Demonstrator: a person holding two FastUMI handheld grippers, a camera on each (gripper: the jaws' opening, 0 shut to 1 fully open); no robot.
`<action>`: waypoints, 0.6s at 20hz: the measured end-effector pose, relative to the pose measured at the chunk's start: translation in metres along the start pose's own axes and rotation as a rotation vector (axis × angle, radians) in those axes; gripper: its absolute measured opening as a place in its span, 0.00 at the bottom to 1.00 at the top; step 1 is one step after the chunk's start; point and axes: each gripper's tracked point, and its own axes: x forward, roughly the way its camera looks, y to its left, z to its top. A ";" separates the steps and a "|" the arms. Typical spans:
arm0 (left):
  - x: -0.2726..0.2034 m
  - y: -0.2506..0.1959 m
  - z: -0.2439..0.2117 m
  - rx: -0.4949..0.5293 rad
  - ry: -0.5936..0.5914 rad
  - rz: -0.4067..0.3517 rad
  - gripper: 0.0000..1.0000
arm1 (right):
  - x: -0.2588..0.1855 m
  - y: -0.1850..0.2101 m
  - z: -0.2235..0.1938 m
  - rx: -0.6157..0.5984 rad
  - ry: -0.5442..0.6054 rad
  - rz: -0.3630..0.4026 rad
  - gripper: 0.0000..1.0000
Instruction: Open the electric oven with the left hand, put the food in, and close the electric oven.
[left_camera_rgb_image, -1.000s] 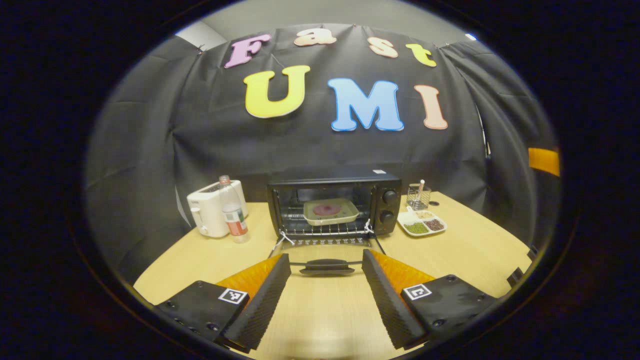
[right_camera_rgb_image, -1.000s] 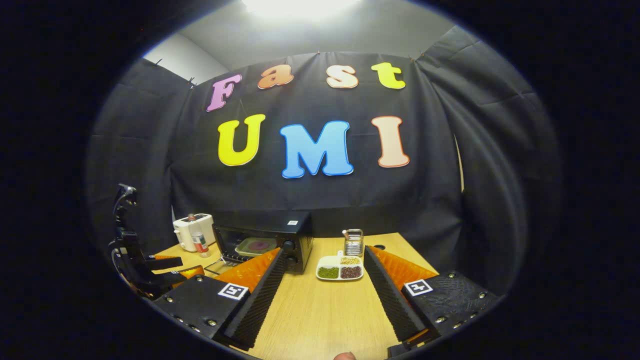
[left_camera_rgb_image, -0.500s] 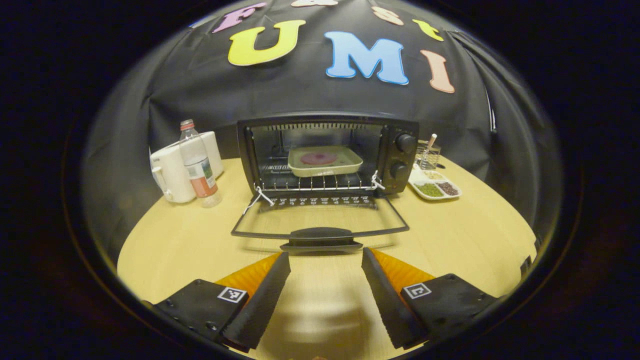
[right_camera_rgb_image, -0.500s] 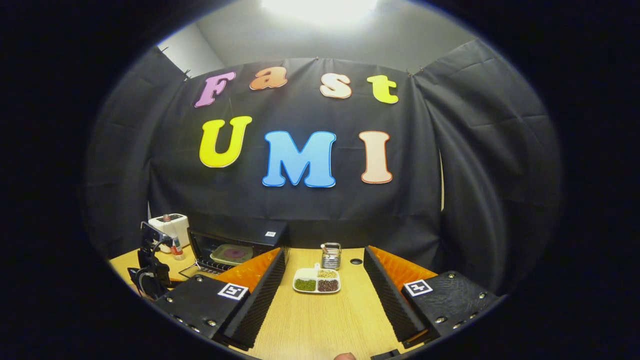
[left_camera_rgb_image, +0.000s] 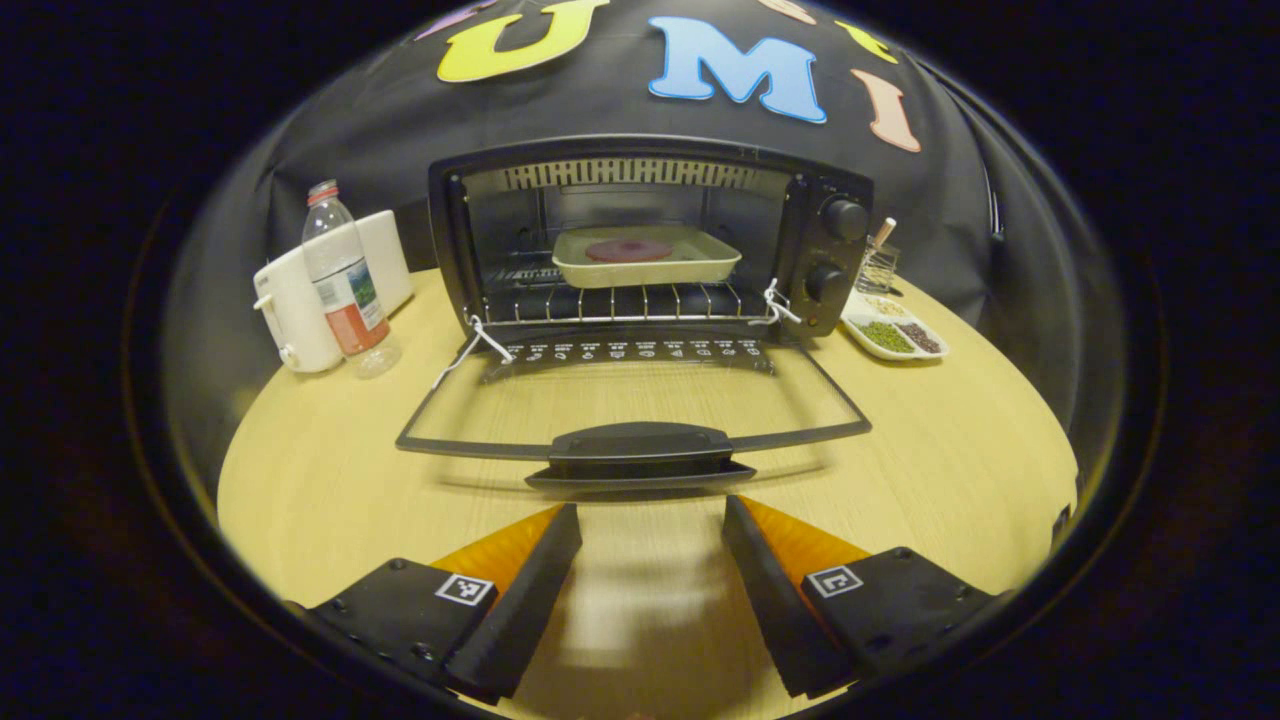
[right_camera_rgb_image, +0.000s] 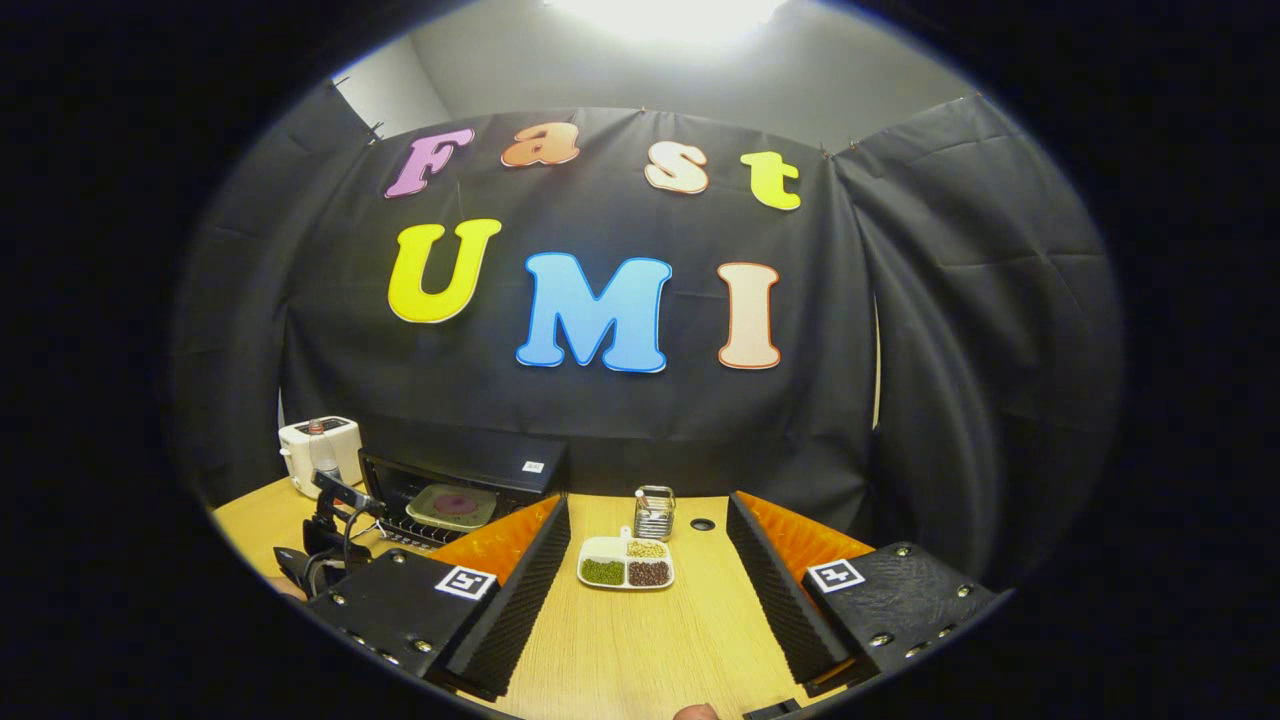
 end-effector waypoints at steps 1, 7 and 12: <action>0.004 0.001 0.003 0.010 -0.003 0.005 0.98 | 0.001 0.003 0.000 -0.004 -0.004 0.002 0.98; 0.003 0.001 0.005 -0.005 -0.021 0.019 0.97 | 0.006 0.010 0.003 -0.028 -0.023 -0.019 0.98; -0.020 0.000 0.028 -0.030 -0.098 0.009 0.97 | 0.009 0.016 -0.001 0.030 -0.020 0.013 0.98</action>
